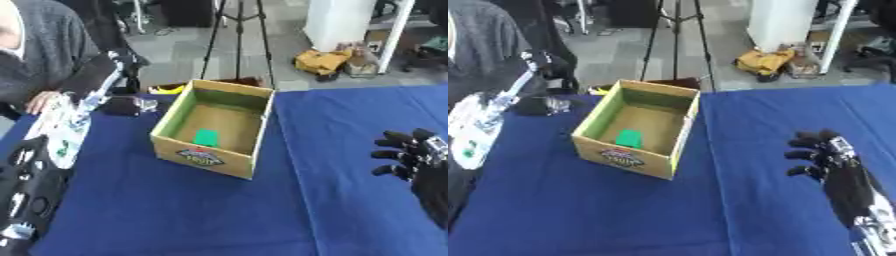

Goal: Pick up objects on the table and place them in the box.

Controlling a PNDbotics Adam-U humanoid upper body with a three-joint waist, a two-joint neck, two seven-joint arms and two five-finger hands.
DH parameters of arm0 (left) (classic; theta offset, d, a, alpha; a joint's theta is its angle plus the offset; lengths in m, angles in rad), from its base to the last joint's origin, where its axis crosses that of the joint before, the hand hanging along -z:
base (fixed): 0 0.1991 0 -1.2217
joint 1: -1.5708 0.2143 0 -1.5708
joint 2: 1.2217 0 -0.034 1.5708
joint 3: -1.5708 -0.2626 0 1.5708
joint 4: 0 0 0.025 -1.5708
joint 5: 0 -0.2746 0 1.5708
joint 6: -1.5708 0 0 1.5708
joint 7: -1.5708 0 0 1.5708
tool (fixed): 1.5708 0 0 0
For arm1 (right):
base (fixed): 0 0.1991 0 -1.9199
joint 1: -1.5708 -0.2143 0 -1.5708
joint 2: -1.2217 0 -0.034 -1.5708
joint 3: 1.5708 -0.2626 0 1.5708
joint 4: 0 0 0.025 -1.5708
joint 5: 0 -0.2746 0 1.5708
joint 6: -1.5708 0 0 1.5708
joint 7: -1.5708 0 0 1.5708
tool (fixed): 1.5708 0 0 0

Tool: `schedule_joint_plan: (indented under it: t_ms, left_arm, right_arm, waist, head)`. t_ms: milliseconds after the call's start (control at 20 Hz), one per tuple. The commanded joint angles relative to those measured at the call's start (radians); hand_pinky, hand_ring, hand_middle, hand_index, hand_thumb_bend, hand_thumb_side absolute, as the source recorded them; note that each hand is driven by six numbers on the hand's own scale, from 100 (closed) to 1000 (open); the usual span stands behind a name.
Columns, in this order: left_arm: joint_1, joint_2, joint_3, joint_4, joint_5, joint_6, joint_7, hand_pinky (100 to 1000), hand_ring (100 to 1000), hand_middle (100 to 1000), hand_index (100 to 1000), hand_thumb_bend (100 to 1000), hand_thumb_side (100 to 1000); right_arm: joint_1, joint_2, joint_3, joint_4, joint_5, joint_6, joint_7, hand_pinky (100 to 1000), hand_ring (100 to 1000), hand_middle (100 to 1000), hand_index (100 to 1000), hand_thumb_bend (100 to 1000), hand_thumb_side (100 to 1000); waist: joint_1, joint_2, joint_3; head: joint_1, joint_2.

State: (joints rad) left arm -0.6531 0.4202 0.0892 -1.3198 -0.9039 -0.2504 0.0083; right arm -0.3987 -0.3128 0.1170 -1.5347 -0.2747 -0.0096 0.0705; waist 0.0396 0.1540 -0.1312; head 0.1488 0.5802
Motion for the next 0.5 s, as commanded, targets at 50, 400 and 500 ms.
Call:
schedule_joint_plan:
  t_ms: [50, 400, 500]
  left_arm:
    - [0.042, -0.035, 0.016, -0.091, 0.056, 0.035, 0.055, 598, 591, 635, 773, 680, 914]
    - [0.220, -0.144, -0.007, -0.237, 0.165, 0.144, 0.111, 599, 594, 639, 771, 658, 995]
    - [0.268, -0.160, -0.020, -0.285, 0.195, 0.170, 0.109, 599, 596, 641, 772, 664, 1000]
  right_arm:
    - [-0.015, -0.013, -0.016, -0.029, -0.002, -0.004, -0.010, 565, 722, 722, 834, 100, 1000]
    - [-0.019, -0.011, -0.028, -0.036, -0.007, -0.006, -0.032, 564, 731, 735, 839, 100, 1000]
    - [-0.017, -0.008, -0.031, -0.035, -0.008, -0.007, -0.041, 563, 733, 738, 837, 100, 1000]
  waist:
    - [-0.005, -0.010, 0.005]
    - [-0.020, -0.011, 0.010]
    - [-0.021, -0.013, 0.008]
  head:
    - [-0.011, 0.002]
    - [-0.009, 0.008]
    - [-0.008, 0.012]
